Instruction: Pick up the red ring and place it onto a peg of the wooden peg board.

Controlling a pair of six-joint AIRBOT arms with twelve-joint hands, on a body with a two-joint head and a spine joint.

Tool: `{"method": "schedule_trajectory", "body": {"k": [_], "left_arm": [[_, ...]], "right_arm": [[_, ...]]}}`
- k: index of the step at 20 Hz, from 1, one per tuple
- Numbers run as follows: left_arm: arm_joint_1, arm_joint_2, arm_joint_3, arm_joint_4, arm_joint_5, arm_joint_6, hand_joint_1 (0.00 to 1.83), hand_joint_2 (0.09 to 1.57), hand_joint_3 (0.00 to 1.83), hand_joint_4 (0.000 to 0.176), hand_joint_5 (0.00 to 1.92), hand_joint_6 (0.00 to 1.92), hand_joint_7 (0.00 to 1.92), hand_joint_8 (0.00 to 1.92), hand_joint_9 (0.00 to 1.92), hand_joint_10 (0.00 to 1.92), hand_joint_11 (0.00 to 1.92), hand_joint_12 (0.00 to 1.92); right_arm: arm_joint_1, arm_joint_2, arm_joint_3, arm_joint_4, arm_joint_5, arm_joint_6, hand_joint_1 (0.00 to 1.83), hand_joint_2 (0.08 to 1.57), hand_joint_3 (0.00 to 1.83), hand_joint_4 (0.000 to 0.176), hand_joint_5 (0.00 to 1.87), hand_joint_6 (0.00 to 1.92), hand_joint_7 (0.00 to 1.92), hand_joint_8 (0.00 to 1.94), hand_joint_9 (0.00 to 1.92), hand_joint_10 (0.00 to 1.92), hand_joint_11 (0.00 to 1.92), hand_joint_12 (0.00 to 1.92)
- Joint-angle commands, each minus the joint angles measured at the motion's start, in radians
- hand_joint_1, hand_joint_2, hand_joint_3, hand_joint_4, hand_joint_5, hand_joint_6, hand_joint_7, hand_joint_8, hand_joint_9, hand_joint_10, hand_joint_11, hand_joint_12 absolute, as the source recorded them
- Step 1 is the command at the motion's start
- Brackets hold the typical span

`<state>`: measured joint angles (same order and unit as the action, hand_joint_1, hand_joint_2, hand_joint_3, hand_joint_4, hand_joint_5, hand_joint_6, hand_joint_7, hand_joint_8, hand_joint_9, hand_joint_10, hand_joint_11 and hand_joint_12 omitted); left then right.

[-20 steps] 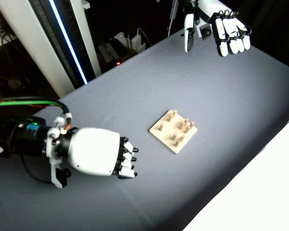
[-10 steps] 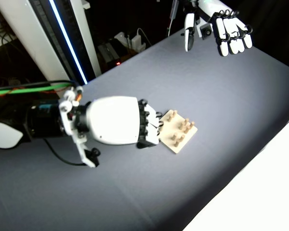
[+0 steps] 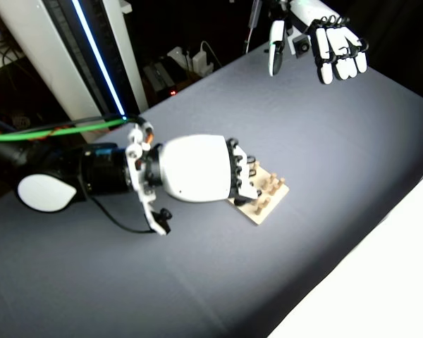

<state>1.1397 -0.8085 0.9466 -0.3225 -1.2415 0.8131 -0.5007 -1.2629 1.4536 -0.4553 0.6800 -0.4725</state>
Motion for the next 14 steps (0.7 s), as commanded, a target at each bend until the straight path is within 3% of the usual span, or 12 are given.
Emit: {"method": "schedule_trajectory", "body": {"k": [1, 2, 5, 6, 7, 8, 12, 14], "left_arm": [[-0.005, -0.001, 0.007, 0.002, -0.117, -0.006, 0.67, 1.0, 0.0, 0.0, 0.51, 0.0, 0.34, 0.0, 0.27, 0.0, 0.0, 0.45], [-0.005, -0.001, 0.007, 0.002, -0.117, -0.006, 0.67, 0.99, 0.0, 0.0, 0.51, 0.0, 0.34, 0.0, 0.27, 0.0, 0.0, 0.44], [-0.005, -0.001, 0.008, 0.002, -0.117, -0.008, 0.67, 0.98, 0.0, 0.0, 0.53, 0.0, 0.36, 0.0, 0.29, 0.0, 0.0, 0.46], [-0.005, -0.001, 0.008, 0.002, -0.117, -0.009, 0.65, 0.98, 0.0, 0.0, 0.52, 0.0, 0.35, 0.0, 0.27, 0.0, 0.0, 0.41], [-0.005, -0.002, 0.008, 0.002, -0.117, -0.009, 0.66, 0.99, 0.0, 0.0, 0.53, 0.0, 0.36, 0.0, 0.28, 0.0, 0.0, 0.44], [-0.005, -0.002, 0.008, 0.004, -0.117, -0.011, 0.64, 0.99, 0.0, 0.0, 0.52, 0.0, 0.34, 0.0, 0.26, 0.0, 0.0, 0.43], [-0.006, -0.002, 0.008, 0.004, -0.116, -0.012, 0.65, 1.0, 0.0, 0.0, 0.53, 0.0, 0.35, 0.0, 0.26, 0.0, 0.0, 0.44], [-0.006, -0.002, 0.009, 0.004, -0.117, -0.012, 0.67, 0.99, 0.0, 0.0, 0.54, 0.0, 0.36, 0.0, 0.28, 0.0, 0.0, 0.39]], "right_arm": [[0.018, -0.004, 0.006, 0.032, 0.093, 0.002, 1.4, 1.03, 0.0, 0.0, 1.14, 0.67, 1.29, 0.4, 1.04, 1.01, 0.76, 1.17], [0.022, -0.007, 0.01, 0.028, 0.084, 0.002, 1.4, 1.02, 0.0, 0.0, 1.14, 0.66, 1.31, 0.33, 1.05, 1.02, 0.78, 1.16], [0.035, -0.019, 0.021, 0.013, 0.059, 0.002, 1.4, 1.02, 0.0, 0.0, 1.19, 0.55, 1.29, 0.37, 1.07, 1.02, 0.8, 1.19], [0.041, -0.025, 0.027, 0.006, 0.048, 0.002, 1.31, 1.0, 0.0, 0.0, 1.29, 0.34, 1.25, 0.63, 1.09, 0.87, 0.81, 1.29], [0.044, -0.028, 0.031, 0.005, 0.044, 0.002, 1.29, 1.01, 0.0, 0.0, 1.32, 0.25, 1.22, 0.74, 1.1, 0.83, 0.8, 1.35], [0.048, -0.028, 0.032, 0.005, 0.042, 0.002, 1.4, 1.02, 0.0, 0.0, 1.18, 0.48, 1.23, 0.51, 1.08, 1.04, 0.82, 1.27], [0.055, -0.032, 0.033, -0.007, 0.031, 0.002, 1.4, 1.03, 0.0, 0.0, 1.16, 0.51, 1.22, 0.56, 1.07, 1.03, 0.81, 1.22], [0.059, -0.04, 0.034, -0.019, 0.021, 0.002, 1.4, 1.03, 0.0, 0.0, 1.09, 0.72, 1.25, 0.44, 1.06, 1.04, 0.81, 1.17]]}}
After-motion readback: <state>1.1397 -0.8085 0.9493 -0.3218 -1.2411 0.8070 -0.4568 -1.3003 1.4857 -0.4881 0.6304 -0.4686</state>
